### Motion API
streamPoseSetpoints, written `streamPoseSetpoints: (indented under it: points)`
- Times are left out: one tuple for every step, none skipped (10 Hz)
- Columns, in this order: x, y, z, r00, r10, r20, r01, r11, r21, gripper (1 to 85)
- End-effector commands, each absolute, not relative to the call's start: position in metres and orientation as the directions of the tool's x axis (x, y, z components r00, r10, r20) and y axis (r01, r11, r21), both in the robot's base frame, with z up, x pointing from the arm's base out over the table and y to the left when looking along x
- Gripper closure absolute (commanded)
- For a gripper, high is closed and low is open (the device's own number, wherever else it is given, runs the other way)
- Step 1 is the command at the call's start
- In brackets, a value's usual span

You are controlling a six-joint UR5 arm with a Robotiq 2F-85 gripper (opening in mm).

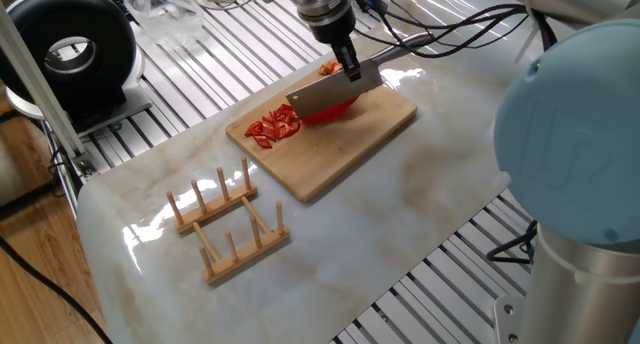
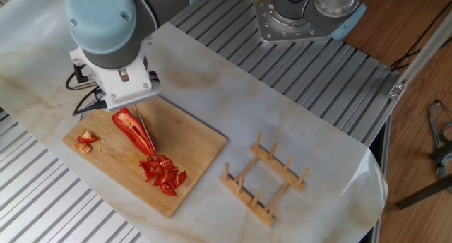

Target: Chop the chili peppers

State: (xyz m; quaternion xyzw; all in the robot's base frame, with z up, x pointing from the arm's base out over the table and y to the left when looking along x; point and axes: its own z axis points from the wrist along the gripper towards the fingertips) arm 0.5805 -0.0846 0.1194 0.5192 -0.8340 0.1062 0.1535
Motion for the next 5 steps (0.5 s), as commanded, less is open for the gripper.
streamPoseSetpoints:
  points:
    - [0.586, -0.092, 0.122, -0.413, -0.841, 0.351, -0.902, 0.431, -0.028, 84.3]
    - [0.588, -0.094, 0.122, -0.42, -0.839, 0.346, -0.899, 0.436, -0.035, 84.3]
    - [0.593, -0.095, 0.122, -0.432, -0.838, 0.333, -0.896, 0.442, -0.047, 84.3]
    - [0.597, -0.096, 0.122, -0.449, -0.834, 0.322, -0.889, 0.454, -0.061, 84.3]
    - [0.601, -0.096, 0.121, -0.467, -0.827, 0.314, -0.881, 0.467, -0.079, 84.3]
